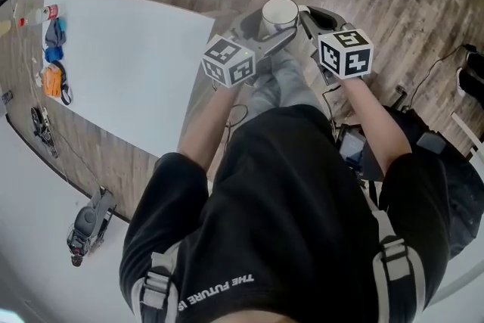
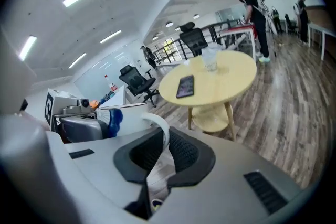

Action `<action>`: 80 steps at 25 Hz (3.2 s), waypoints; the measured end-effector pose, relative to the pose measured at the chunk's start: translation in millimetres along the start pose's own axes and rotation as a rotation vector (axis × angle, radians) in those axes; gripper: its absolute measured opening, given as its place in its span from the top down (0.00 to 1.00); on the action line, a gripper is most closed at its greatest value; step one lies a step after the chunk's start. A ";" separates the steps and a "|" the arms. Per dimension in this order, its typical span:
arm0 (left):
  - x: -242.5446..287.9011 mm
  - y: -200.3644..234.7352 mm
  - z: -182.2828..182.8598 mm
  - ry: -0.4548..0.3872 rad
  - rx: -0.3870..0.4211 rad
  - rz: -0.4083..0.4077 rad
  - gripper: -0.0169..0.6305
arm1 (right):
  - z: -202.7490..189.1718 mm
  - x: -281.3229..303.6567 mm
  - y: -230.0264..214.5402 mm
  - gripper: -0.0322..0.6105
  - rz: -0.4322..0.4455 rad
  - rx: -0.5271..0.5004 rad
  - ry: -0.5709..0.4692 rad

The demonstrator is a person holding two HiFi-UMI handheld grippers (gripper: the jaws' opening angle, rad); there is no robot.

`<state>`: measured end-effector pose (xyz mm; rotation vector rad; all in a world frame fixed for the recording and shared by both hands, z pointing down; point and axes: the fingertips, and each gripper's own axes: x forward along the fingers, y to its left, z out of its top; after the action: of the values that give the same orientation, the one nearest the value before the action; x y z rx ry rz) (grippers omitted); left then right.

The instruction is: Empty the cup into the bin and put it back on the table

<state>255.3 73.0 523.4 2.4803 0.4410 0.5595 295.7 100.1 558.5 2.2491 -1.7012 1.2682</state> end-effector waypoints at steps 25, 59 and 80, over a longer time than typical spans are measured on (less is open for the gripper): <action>-403.5 -12.0 92.2 -0.524 0.346 0.811 0.42 | 99.4 50.3 434.1 0.88 0.695 -0.714 -0.276; -490.8 151.4 -91.7 -0.329 0.217 0.982 0.42 | -78.7 248.4 497.3 0.88 0.739 -0.796 0.045; -484.3 135.6 -98.4 -0.331 0.224 1.002 0.42 | -83.9 228.7 477.3 0.84 0.780 -0.897 0.121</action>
<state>-182.1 -193.6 534.4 2.8157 -0.9686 0.4451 -130.1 -225.2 558.5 1.0170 -2.4873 0.4374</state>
